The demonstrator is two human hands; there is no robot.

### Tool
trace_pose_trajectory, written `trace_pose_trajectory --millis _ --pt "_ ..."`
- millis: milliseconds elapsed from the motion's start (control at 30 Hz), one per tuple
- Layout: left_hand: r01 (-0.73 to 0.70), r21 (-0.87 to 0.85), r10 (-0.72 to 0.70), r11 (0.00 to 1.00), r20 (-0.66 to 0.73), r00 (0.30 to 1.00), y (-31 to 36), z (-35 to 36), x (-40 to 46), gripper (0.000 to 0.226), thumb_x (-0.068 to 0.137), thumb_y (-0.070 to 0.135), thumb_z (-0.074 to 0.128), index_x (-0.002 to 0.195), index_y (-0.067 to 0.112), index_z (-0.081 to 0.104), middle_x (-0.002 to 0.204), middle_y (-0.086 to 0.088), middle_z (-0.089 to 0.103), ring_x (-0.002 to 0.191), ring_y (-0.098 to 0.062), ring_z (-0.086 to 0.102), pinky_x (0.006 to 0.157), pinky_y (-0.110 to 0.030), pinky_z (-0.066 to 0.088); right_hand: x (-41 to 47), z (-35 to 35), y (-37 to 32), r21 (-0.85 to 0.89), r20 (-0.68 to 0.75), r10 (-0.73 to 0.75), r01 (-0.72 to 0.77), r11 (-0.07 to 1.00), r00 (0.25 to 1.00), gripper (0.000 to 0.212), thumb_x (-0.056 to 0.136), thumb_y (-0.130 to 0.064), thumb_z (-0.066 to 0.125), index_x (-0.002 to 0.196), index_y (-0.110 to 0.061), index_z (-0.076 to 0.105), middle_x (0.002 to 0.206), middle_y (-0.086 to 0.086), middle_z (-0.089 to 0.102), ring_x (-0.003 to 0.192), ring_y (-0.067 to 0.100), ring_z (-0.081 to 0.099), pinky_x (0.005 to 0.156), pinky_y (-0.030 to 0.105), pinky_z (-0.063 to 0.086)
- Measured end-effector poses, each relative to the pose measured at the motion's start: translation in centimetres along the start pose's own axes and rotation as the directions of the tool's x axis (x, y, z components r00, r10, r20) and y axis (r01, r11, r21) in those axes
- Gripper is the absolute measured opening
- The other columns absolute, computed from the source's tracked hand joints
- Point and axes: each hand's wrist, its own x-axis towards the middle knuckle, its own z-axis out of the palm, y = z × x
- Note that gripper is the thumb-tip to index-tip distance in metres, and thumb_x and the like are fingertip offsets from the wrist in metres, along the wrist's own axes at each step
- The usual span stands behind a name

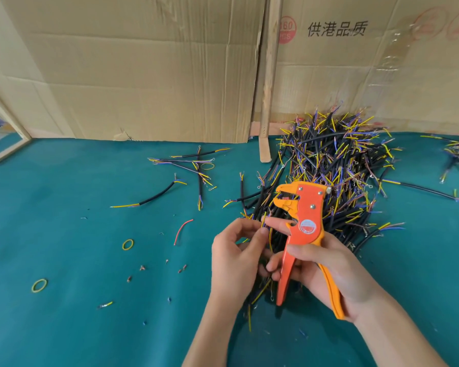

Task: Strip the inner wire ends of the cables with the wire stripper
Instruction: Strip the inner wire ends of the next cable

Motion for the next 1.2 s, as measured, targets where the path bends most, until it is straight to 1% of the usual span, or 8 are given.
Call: trace_pose_trajectory --millis 100,233,567,733,867,1000,1100,1200 --pt "0.060 -0.104 -0.065 0.993 -0.050 0.997 -0.4 0.0 0.1 0.007 0.096 0.007 0.065 0.090 0.006 0.066 0.078 -0.026 0.063 0.040 -0.019 0.057 0.036 -0.024 0.040 0.0 0.1 0.2 -0.028 0.010 0.003 -0.003 1.000 1.000 0.064 0.069 -0.016 0.082 0.131 -0.011 0.068 0.105 0.055 0.049 0.080 0.040 0.067 0.070 0.043 0.056" --pt "0.054 -0.182 -0.070 0.982 -0.084 0.994 -0.6 -0.3 0.3 0.005 0.095 0.007 0.066 0.090 0.007 0.066 0.074 -0.013 0.064 0.044 -0.020 0.061 0.033 -0.021 0.037 0.0 0.2 0.4 -0.023 0.033 0.008 -0.007 1.000 0.999 0.073 0.064 -0.022 0.092 0.132 -0.011 0.067 0.129 0.050 0.043 0.084 0.040 0.068 0.071 0.043 0.057" --pt "0.034 -0.274 -0.050 0.961 -0.053 0.997 -0.6 -1.3 0.5 0.018 0.093 0.006 0.068 0.084 0.021 0.068 0.073 -0.008 0.066 0.057 -0.023 0.068 0.035 -0.021 0.038 0.0 0.4 0.5 0.010 -0.016 0.024 -0.024 1.000 1.000 0.059 0.068 -0.015 0.081 0.126 -0.012 0.071 0.130 0.041 0.053 0.086 0.042 0.069 0.070 0.043 0.058" --pt "0.047 -0.273 -0.073 0.961 -0.086 0.994 -0.7 -1.1 0.5 0.002 0.094 0.006 0.068 0.092 0.007 0.067 0.078 -0.015 0.071 0.060 -0.022 0.070 0.035 -0.022 0.039 0.1 0.3 0.4 0.009 -0.031 0.026 -0.026 1.000 0.999 0.061 0.068 -0.016 0.080 0.127 -0.011 0.070 0.129 0.037 0.057 0.088 0.044 0.069 0.070 0.043 0.058" --pt "0.036 -0.287 -0.077 0.957 -0.134 0.988 -0.6 -1.0 0.5 0.005 0.094 0.004 0.067 0.098 0.000 0.066 0.078 -0.016 0.073 0.065 -0.021 0.073 0.037 -0.022 0.042 0.0 -0.2 0.1 0.021 -0.028 0.012 -0.012 1.000 1.000 0.054 0.076 -0.010 0.073 0.129 -0.005 0.068 0.133 0.024 0.064 0.087 0.042 0.070 0.070 0.043 0.059" --pt "0.041 -0.290 -0.092 0.956 -0.164 0.982 -0.6 -0.9 0.5 0.004 0.095 0.002 0.065 0.097 0.000 0.067 0.074 -0.013 0.073 0.064 -0.020 0.073 0.037 -0.020 0.042 -0.1 -0.5 -0.4 0.045 -0.076 0.025 -0.022 0.999 0.997 0.051 0.074 -0.013 0.070 0.124 -0.005 0.070 0.125 0.031 0.065 0.084 0.041 0.071 0.073 0.044 0.061" --pt "0.026 -0.270 -0.082 0.962 -0.197 0.977 -0.6 -1.0 0.7 0.007 0.097 0.002 0.062 0.091 0.004 0.066 0.071 -0.007 0.070 0.061 -0.020 0.071 0.035 -0.020 0.039 -0.2 -0.9 -0.7 0.007 -0.120 0.115 -0.115 0.993 0.986 0.042 0.079 -0.008 0.072 0.121 -0.011 0.072 0.122 0.032 0.065 0.087 0.045 0.071 0.076 0.050 0.060" --pt "0.019 -0.182 -0.060 0.983 -0.219 0.974 -0.8 -1.2 0.7 0.011 0.100 0.005 0.058 0.091 0.009 0.062 0.070 0.000 0.067 0.056 -0.018 0.067 0.035 -0.020 0.036 -0.1 -1.2 -0.8 0.028 -0.088 0.248 -0.247 0.969 0.965 0.035 0.091 -0.019 0.070 0.126 -0.015 0.070 0.128 0.026 0.065 0.092 0.049 0.070 0.083 0.062 0.056"
